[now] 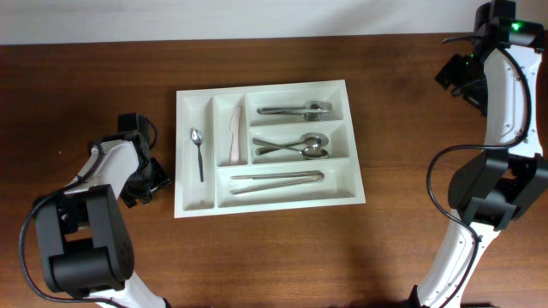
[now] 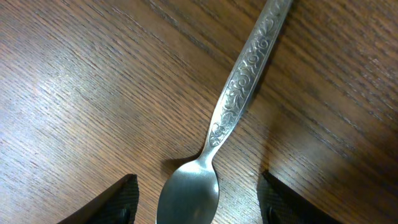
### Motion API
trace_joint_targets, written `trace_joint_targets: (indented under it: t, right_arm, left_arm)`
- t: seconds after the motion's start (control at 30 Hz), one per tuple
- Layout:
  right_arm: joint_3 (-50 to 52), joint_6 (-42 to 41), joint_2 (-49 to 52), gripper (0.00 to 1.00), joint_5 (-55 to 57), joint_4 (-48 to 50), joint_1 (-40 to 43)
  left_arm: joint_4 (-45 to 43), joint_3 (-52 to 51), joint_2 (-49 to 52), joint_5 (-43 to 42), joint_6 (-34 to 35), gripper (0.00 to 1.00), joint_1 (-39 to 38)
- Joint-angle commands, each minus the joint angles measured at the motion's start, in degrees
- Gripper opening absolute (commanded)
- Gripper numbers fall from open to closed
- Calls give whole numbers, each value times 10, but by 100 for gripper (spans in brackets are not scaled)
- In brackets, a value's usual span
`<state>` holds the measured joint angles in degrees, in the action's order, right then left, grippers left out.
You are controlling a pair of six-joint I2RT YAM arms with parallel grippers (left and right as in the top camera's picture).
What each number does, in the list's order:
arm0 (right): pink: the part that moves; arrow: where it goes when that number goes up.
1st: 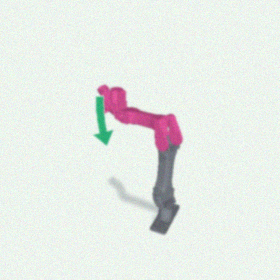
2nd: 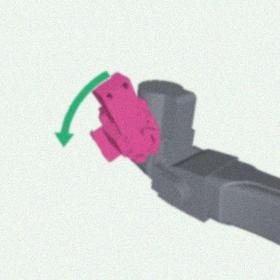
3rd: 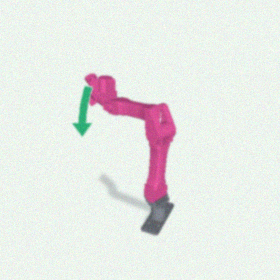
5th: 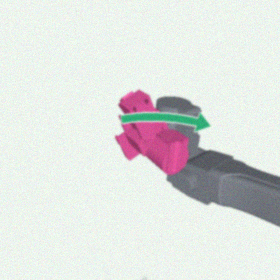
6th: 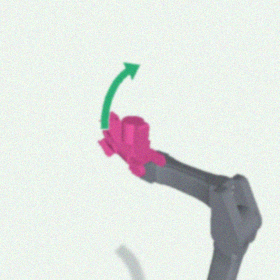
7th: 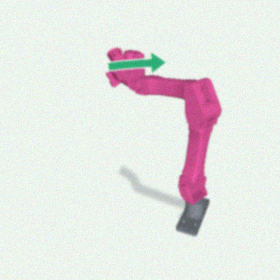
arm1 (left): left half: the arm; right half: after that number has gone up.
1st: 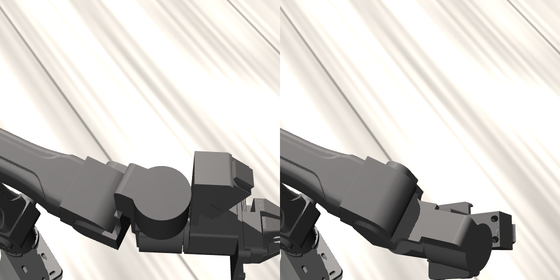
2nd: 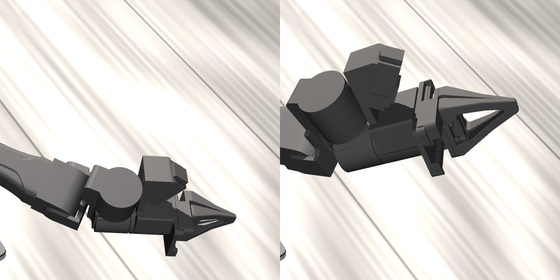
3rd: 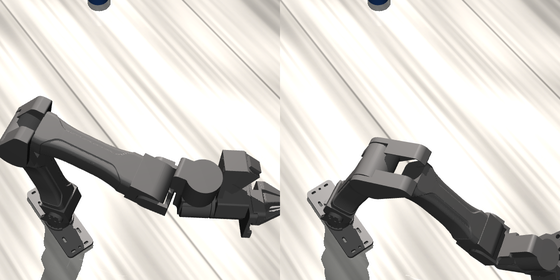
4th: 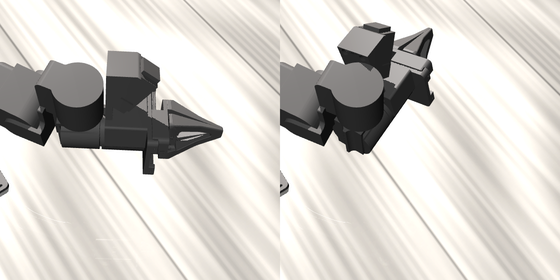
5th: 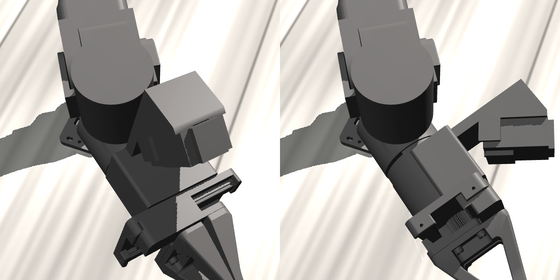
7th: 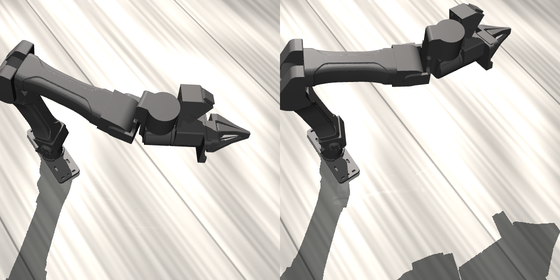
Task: Pack container
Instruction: 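Close the left gripper on the spoon's bowl and lift it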
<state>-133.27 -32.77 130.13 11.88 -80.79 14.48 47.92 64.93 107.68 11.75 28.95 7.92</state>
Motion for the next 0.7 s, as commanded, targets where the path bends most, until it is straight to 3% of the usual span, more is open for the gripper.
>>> trace_joint_targets:
  t: [0.0,0.13,0.23,0.5,0.67]
  right_arm:
    - [2,0,-14,99,1,0,-3]
    - [2,0,-14,99,1,0,-3]
    - [2,0,-14,99,2,0,-3]
    - [2,0,-14,99,1,0,-2]
    - [2,0,-14,99,1,0,-3]
  left_arm:
    - [12,-33,30,-15,-6,60,5]
    - [10,-33,30,-19,-6,54,5]
    - [9,-33,30,-18,-6,45,5]
    - [9,-33,30,-18,-6,34,5]
    - [5,-33,30,-18,-5,20,5]
